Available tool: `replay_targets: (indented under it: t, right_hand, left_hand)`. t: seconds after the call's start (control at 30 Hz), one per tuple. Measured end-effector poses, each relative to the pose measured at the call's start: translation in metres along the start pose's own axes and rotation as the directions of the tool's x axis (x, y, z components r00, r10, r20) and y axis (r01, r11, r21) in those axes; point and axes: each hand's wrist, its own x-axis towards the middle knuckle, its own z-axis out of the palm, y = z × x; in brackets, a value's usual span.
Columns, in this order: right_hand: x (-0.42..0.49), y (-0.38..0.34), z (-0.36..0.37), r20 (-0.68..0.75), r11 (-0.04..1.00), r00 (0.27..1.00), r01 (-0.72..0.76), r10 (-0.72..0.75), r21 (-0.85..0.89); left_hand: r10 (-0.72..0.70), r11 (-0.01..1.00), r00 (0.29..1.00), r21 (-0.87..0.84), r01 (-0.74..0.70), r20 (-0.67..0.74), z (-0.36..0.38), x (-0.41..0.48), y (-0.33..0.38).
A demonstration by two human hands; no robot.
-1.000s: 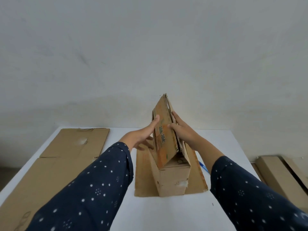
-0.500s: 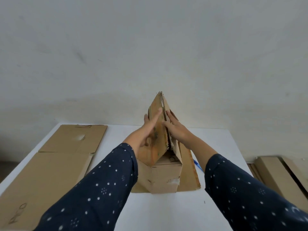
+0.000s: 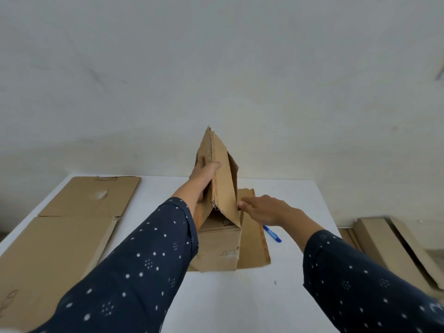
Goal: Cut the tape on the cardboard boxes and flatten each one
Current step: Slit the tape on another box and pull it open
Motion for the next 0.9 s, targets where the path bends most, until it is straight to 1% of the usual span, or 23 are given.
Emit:
replay_targets:
  t: [0.1,0.13,0.17,0.2,0.23,0.27,0.3,0.33,0.37,0.4,0.43,0.47,0.5,0.53,0.57,0.6,0.67,0.77,0.83,0.9]
  right_hand:
    - [-0.006,-0.006,-0.012,-0.089,0.960,0.996,-0.055,0.031,-0.273]
    - [-0.007,-0.007,-0.016,-0.067,0.944,0.997,-0.057,0.037,-0.324]
    - [-0.009,-0.006,-0.019,0.001,0.948,0.999,-0.047,0.050,-0.314]
    - [-0.010,-0.003,-0.021,0.121,0.969,0.990,-0.043,0.075,-0.244]
    - [-0.012,-0.002,-0.023,0.278,0.989,0.956,-0.062,0.097,-0.133]
    - [-0.015,-0.001,-0.025,0.411,0.995,0.906,-0.100,0.097,-0.015]
    - [-0.018,-0.002,-0.029,0.479,0.985,0.874,-0.146,0.085,0.090]
    - [-0.019,-0.005,-0.033,0.470,0.968,0.880,-0.175,0.072,0.180]
    - [-0.019,-0.010,-0.039,0.384,0.946,0.921,-0.176,0.061,0.273]
    - [-0.017,-0.017,-0.045,0.234,0.915,0.970,-0.148,0.061,0.376]
    - [-0.011,-0.025,-0.050,0.050,0.876,0.995,-0.101,0.087,0.472]
    - [-0.002,-0.034,-0.055,-0.109,0.829,0.985,-0.048,0.131,0.557]
    - [0.006,-0.045,-0.060,-0.202,0.774,0.965,-0.001,0.166,0.633]
    - [0.016,-0.057,-0.065,-0.231,0.723,0.957,0.036,0.174,0.690]
    - [0.024,-0.069,-0.068,-0.228,0.683,0.962,0.067,0.149,0.727]
    - [0.034,-0.080,-0.069,-0.224,0.671,0.969,0.096,0.107,0.735]
    - [0.048,-0.095,-0.067,-0.221,0.715,0.975,0.133,0.030,0.686]
    - [0.063,-0.098,-0.057,-0.225,0.805,0.974,0.147,-0.017,0.575]
    - [0.067,-0.095,-0.050,-0.241,0.833,0.970,0.153,-0.024,0.533]
    - [0.066,-0.093,-0.047,-0.264,0.837,0.964,0.165,-0.025,0.521]
  left_hand:
    - [0.000,1.000,1.000,0.020,0.001,-0.010,0.001,-0.007,0.003]
    - [0.003,0.999,1.000,0.034,-0.002,-0.010,-0.001,-0.006,0.004]
    - [0.002,0.999,1.000,0.039,-0.001,-0.005,-0.003,-0.002,0.002]
    - [0.003,0.999,1.000,0.051,-0.004,0.007,-0.005,0.000,0.002]
    - [-0.002,0.998,1.000,0.063,0.000,0.024,-0.007,-0.003,0.003]
    - [-0.013,0.996,0.999,0.085,0.009,0.042,-0.008,-0.010,0.005]
    - [-0.026,0.995,0.998,0.099,0.020,0.060,-0.008,-0.020,0.008]
    - [-0.059,0.992,0.995,0.116,0.050,0.076,-0.009,-0.028,0.009]
    - [-0.116,0.985,0.989,0.137,0.102,0.091,-0.011,-0.034,0.008]
    - [-0.178,0.972,0.978,0.177,0.157,0.111,-0.013,-0.038,0.007]
    - [-0.227,0.955,0.964,0.224,0.193,0.139,-0.015,-0.043,0.006]
    - [-0.252,0.944,0.951,0.262,0.201,0.177,-0.017,-0.048,0.006]
    - [-0.266,0.939,0.940,0.279,0.202,0.215,-0.019,-0.051,0.006]
    - [-0.277,0.936,0.929,0.288,0.202,0.247,-0.022,-0.055,0.007]
    - [-0.287,0.934,0.918,0.292,0.205,0.273,-0.025,-0.059,0.007]
    - [-0.288,0.936,0.909,0.288,0.201,0.300,-0.028,-0.061,0.007]
    - [-0.273,0.951,0.902,0.234,0.201,0.336,-0.037,-0.061,0.001]
    - [-0.265,0.964,0.899,0.068,0.257,0.348,-0.051,-0.053,-0.008]
    - [-0.306,0.943,0.909,-0.040,0.330,0.283,-0.055,-0.041,-0.013]
    - [-0.364,0.911,0.900,-0.110,0.398,0.240,-0.056,-0.024,-0.022]
